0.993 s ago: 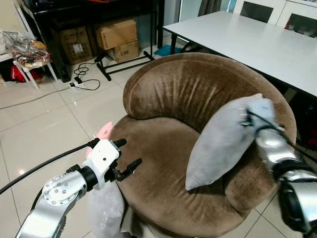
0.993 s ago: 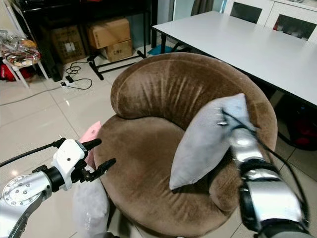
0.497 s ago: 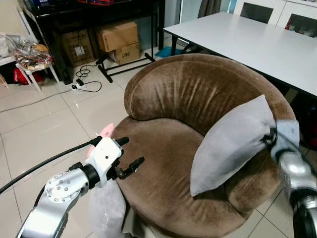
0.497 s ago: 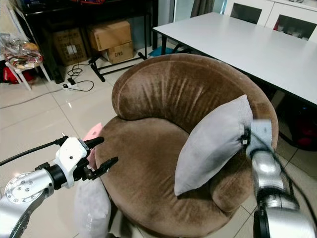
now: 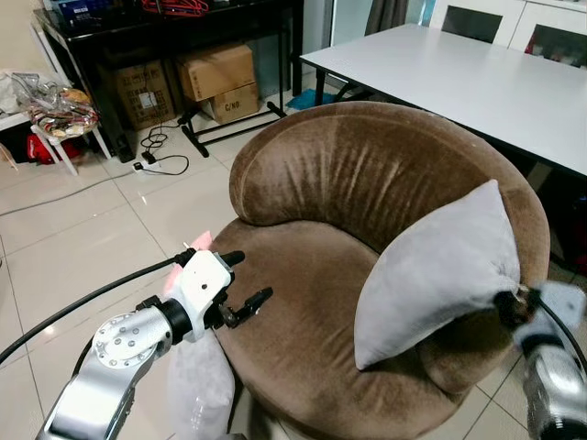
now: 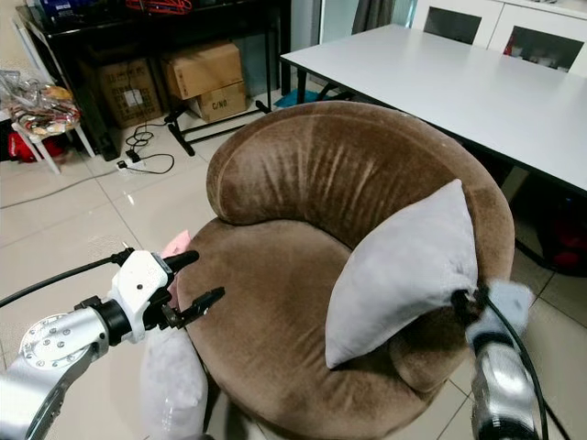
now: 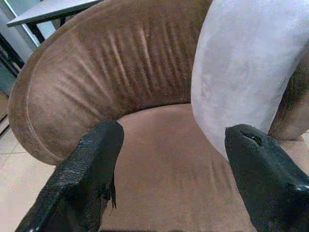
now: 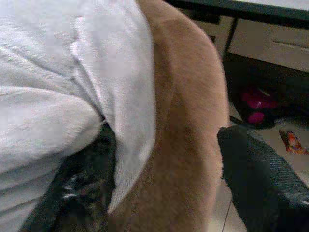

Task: Move the pillow to the sofa from floor

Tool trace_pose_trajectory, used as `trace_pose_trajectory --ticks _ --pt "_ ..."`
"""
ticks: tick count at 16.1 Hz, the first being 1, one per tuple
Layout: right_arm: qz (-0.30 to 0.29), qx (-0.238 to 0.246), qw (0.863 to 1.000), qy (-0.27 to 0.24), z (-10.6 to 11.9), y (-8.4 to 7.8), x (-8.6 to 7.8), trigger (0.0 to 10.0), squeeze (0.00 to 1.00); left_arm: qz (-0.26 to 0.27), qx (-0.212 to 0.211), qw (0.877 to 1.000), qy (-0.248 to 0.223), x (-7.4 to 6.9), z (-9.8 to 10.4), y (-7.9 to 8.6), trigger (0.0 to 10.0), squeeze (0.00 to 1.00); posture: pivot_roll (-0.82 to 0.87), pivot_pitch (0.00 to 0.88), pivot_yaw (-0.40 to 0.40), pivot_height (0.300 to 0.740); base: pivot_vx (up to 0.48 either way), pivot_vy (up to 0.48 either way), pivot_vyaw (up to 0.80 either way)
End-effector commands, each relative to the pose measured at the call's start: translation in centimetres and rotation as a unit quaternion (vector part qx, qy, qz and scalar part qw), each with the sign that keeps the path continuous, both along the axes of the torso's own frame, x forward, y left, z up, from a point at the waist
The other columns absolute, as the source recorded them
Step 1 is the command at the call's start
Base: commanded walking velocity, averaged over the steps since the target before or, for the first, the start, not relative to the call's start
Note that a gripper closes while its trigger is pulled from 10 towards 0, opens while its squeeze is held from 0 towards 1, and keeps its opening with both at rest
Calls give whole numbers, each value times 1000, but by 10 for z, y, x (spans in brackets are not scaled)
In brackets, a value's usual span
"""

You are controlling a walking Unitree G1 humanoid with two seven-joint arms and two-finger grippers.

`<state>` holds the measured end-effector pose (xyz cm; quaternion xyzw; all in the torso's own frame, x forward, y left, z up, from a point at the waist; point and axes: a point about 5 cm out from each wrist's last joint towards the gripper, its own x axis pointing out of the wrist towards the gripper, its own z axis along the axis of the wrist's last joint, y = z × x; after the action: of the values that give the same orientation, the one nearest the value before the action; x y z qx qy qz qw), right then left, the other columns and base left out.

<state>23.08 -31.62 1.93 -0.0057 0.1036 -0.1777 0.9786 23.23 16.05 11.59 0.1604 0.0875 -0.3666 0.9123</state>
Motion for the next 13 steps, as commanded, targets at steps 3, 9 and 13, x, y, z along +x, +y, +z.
trace_pose_trajectory --ticks 3,9,13 --pt "8 -4 999 -39 5 0 -12 10000 1000 -5 4 1000 -5 2 -1 -1 10000 0 -17 0 57 740 0 0 0" --pt "-40 -59 997 17 0 -19 -40 10000 1000 -10 3 1000 -7 10 -7 -3 10000 0 -44 0 72 740 0 0 0" --pt "-73 -125 989 39 6 -32 -48 10000 1000 -10 2 1000 -11 11 -8 -3 10000 0 -47 0 71 740 0 0 0"
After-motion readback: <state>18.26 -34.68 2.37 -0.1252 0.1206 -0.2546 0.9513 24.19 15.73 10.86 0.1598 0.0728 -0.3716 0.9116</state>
